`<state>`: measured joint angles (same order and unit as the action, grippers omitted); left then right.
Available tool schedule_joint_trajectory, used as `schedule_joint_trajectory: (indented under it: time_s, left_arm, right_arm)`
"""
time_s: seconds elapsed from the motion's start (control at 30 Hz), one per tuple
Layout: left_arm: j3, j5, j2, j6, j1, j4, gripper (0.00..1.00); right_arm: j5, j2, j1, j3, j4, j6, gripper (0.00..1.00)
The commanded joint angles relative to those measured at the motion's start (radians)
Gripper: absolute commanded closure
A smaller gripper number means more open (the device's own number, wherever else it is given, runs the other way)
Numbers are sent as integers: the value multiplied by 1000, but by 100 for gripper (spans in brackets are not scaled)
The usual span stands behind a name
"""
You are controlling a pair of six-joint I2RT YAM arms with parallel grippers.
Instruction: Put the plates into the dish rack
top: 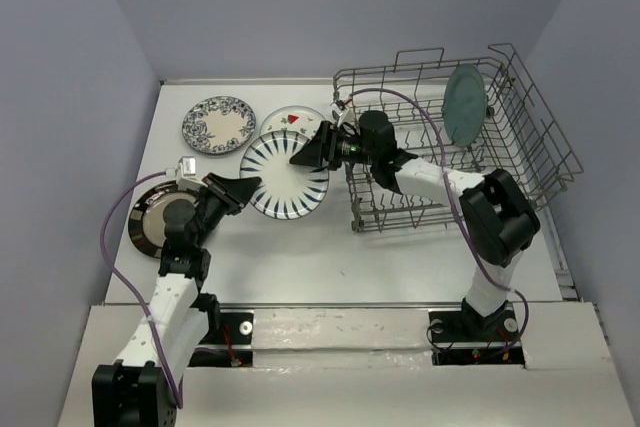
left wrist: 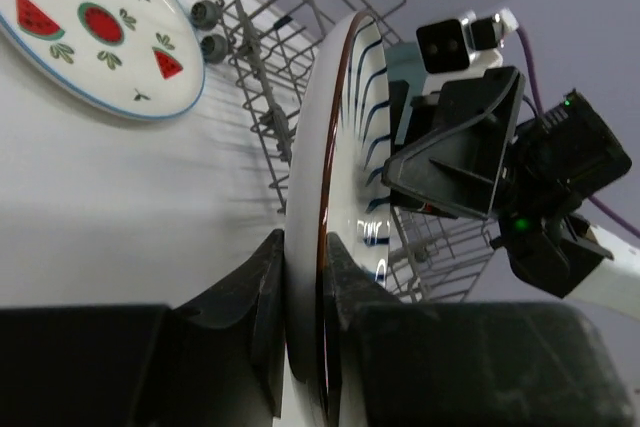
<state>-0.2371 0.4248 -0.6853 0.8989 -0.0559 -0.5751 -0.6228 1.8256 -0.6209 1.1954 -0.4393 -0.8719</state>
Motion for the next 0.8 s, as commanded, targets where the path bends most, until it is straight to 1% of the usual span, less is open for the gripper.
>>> schedule_joint_trajectory:
  time_s: [0.0,0.07,0.1,0.17,0.2,0.23,0.27,0.33,0.37,0.4,0.43,0.47,0.5,0.53,0.57,0.6,0.67,0.7,0.73,0.77]
  left_arm:
    - [-139,218,15,86,-27,-259,95]
    - [-171,252,10,92,-33,-266,95]
    - [-180,268,9,95,-33,-267,95]
    - [-206,278,9,91,-38,-252,95]
    - [-217,278,9,77,-39,-229,93]
    - [-228,272,9,57,-42,-203,88]
    - [-252,267,7,7,-44,-145,71]
    - [-281,266,4,-52,-50,-73,50]
    - [-315,267,1,-87,-51,-36,38]
    - [-335,269,-3,-125,-55,50,8]
    - [-353,272,-3,-208,-56,104,1]
    - [-393,269,-5,-254,-59,157,1]
    - [-416,256,-2,-306,-65,287,1]
    - [-435,197,1,-413,-76,357,1]
    - [-456,155,9,-458,-108,410,1]
    - [-458,82,30,-498,-125,491,1]
    - [-443,16,62,-584,-156,541,1]
    - [-408,-45,105,-606,-185,561,1]
    - [-384,-76,127,-626,-200,563,1]
    - [-371,-104,142,-632,-209,572,1]
  right_arm:
    - [-167,-48,-22,7,-171,-12,34]
    - [-215,-45,-22,7,-245,-48,35]
    - [-230,-42,-22,16,-260,-59,44]
    - [-264,-43,-22,21,-312,-99,73]
    - [-264,-48,-22,23,-326,-110,85]
    - [-265,-51,-22,27,-332,-116,93]
    - [-270,-64,-22,47,-328,-118,93]
    - [-272,-83,-22,70,-319,-111,93]
    - [-246,-113,-10,91,-285,-107,93]
    - [-230,-130,-10,107,-256,-73,93]
    - [-216,-147,3,125,-210,-40,93]
    - [-162,-185,3,148,-84,-3,93]
    - [-122,-205,30,191,-15,89,93]
    - [-80,-225,45,210,52,135,93]
    - [2,-244,67,225,147,167,93]
    - [39,-282,126,231,177,203,93]
    - [83,-319,208,224,217,223,93]
    - [133,-334,251,221,264,244,93]
    - [156,-357,333,230,295,266,93]
    - [200,-364,372,242,328,287,93]
